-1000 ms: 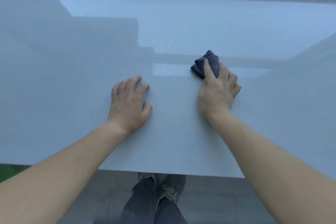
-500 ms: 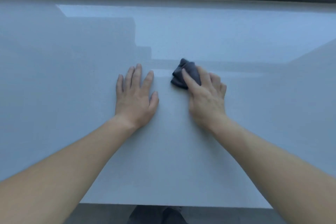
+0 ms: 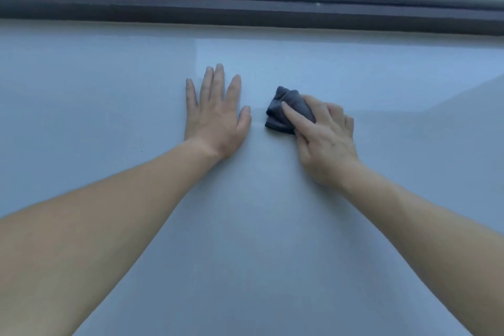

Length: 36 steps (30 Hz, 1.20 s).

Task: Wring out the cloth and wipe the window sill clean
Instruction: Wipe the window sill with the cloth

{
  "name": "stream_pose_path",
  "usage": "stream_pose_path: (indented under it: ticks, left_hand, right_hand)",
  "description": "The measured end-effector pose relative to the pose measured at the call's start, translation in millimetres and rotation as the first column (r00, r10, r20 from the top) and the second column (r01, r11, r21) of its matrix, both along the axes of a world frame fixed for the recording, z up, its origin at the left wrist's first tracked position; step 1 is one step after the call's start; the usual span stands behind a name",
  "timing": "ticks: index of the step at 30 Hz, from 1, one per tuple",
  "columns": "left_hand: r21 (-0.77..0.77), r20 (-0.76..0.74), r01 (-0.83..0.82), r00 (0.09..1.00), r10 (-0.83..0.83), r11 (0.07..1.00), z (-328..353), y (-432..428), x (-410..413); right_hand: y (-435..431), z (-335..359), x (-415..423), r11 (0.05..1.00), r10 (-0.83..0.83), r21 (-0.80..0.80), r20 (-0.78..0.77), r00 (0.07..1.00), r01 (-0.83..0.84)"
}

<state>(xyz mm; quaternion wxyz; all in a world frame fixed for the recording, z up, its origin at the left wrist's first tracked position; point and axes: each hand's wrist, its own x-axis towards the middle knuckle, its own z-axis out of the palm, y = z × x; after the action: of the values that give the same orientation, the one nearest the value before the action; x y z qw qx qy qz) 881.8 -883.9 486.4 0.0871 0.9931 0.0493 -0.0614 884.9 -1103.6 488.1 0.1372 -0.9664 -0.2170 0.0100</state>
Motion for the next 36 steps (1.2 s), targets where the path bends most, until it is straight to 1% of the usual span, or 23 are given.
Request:
stream_pose_path:
  ticks: [1,3,5,6,7,8,9,11,12,13,14,16,17,18,21,23,25,28,30,32,33,34,36]
  left_hand:
    - [0.015,-0.01,0.0,1.0,0.0,1.0,-2,0,0]
    - [0.017,-0.014,0.0,1.0,0.0,1.0,-3,-2,-1]
    - [0.002,-0.01,0.0,1.0,0.0,1.0,-3,-1,-1]
    - [0.001,-0.002,0.0,1.0,0.0,1.0,-3,0,0]
    - [0.0,0.004,0.0,1.0,0.0,1.0,-3,1,1]
    - [-0.003,0.01,0.0,1.0,0.0,1.0,-3,0,2]
    - [-0.008,0.015,-0.002,1.0,0.002,1.0,-3,0,2]
    - [-0.015,0.026,-0.002,1.0,0.002,1.0,-3,0,1]
    - [-0.016,0.026,-0.001,1.0,0.001,1.0,-3,0,2]
    - [-0.015,0.023,0.001,1.0,0.0,1.0,-3,0,2]
    - [-0.013,0.018,0.002,1.0,-0.002,1.0,-2,1,2]
    - [-0.007,0.007,0.001,1.0,-0.001,1.0,-2,2,2]
    - [-0.005,0.008,0.0,1.0,0.0,1.0,-2,2,2]
    - [-0.002,0.011,-0.002,1.0,0.002,1.0,-2,2,2]
    - [0.0,0.02,-0.003,1.0,0.003,1.0,-2,0,3]
    - [-0.005,0.024,0.001,1.0,-0.001,1.0,-2,1,3]
    - [-0.007,0.031,0.0,1.0,0.0,1.0,-3,2,3]
    - [0.004,0.016,0.008,1.0,-0.008,1.0,-2,2,2]
    - [0.003,0.019,0.007,1.0,-0.007,1.0,-2,2,3]
    - [0.008,0.013,0.006,1.0,-0.006,1.0,-3,2,3]
    - [0.008,0.011,0.002,1.0,-0.002,1.0,-2,2,2]
    - [0.007,0.01,-0.003,1.0,0.003,1.0,-2,2,2]
    - [0.008,0.006,-0.004,1.0,0.004,1.0,-2,1,2]
  right_hand:
    - [-6,0,15,0.999,-0.022,-0.022,0.018,1.0,0.023]
    - [-12,-1,52,0.976,-0.214,-0.033,0.04,0.976,0.215]
    - [-3,0,79,0.894,-0.449,0.006,0.012,0.894,0.449]
    - [8,2,84,0.864,-0.503,0.01,0.004,0.864,0.503]
    - [20,2,83,0.879,-0.476,0.002,0.009,0.879,0.476]
    - [30,2,77,0.928,-0.371,-0.012,0.018,0.928,0.371]
    - [37,1,70,0.977,-0.212,-0.035,0.024,0.977,0.212]
    - [35,0,67,0.997,0.042,-0.069,0.018,0.999,-0.041]
    - [30,2,77,0.994,0.075,-0.08,0.023,0.997,-0.073]
    - [24,1,89,0.996,0.034,-0.086,0.034,0.999,-0.031]
    - [21,0,102,0.994,-0.07,-0.076,0.046,0.996,0.073]
    - [27,0,118,0.94,-0.341,-0.023,0.038,0.939,0.342]
    - [38,1,117,0.909,-0.416,-0.001,0.03,0.909,0.416]
    - [51,2,113,0.913,-0.408,0.01,0.035,0.912,0.408]
    - [80,2,95,0.996,-0.078,-0.029,0.045,0.996,0.079]
    - [77,1,102,0.998,0.023,-0.067,0.036,0.999,-0.02]
    - [56,-1,118,0.995,-0.037,-0.085,0.063,0.997,0.042]
    - [-2,-2,137,0.974,-0.221,-0.036,0.109,0.969,0.226]
    - [-30,-2,141,0.936,-0.35,0.006,0.11,0.93,0.351]
    - [-24,-5,131,0.882,-0.471,0.038,0.083,0.878,0.47]
    - [-14,-6,123,0.876,-0.483,0.057,0.074,0.873,0.48]
    - [-7,-6,114,0.901,-0.432,0.067,0.082,0.898,0.428]
    - [-9,-7,101,0.977,-0.212,0.026,0.109,0.971,0.21]
